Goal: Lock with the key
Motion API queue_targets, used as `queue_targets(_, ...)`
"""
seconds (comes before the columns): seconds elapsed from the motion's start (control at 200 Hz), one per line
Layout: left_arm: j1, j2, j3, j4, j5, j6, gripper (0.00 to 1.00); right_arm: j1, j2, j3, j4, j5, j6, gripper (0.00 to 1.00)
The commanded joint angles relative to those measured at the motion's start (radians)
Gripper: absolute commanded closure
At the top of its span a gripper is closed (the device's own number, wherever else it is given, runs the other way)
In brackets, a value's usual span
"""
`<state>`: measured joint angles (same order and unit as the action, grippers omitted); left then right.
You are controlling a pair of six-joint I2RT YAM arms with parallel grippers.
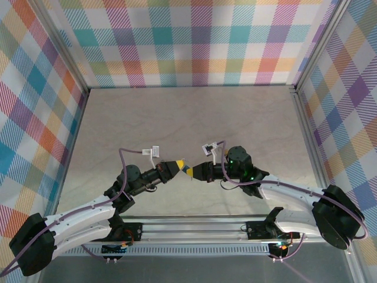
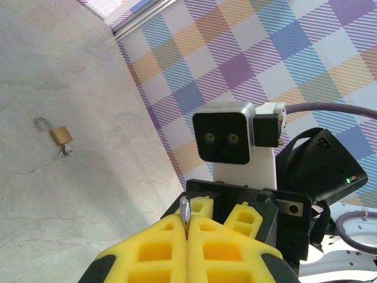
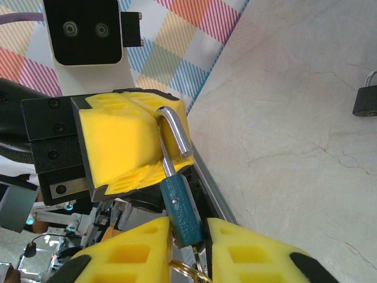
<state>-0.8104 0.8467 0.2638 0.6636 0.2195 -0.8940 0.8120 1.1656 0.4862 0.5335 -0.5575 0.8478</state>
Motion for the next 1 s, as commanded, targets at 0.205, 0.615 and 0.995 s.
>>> queue_targets(0.205,-0.01,0.004,-0.026,0.146,0.043,-0.004,1.0,0.006,-0.021,0.022,0.072,0.0,-0.029,0.84)
queue_targets(0.615,-0.021,0.043,-0.032,0.213,0.06,-0.017,1.0,0.006,-0.057,0.026,0.042,0.042,-0.077,0.91)
queue_targets(0.995,-0.021,-0.011,0.018,0.064,0.053,0.037,0.99,0.006,-0.104,0.015,-0.029,0.052,-0.125,1.0)
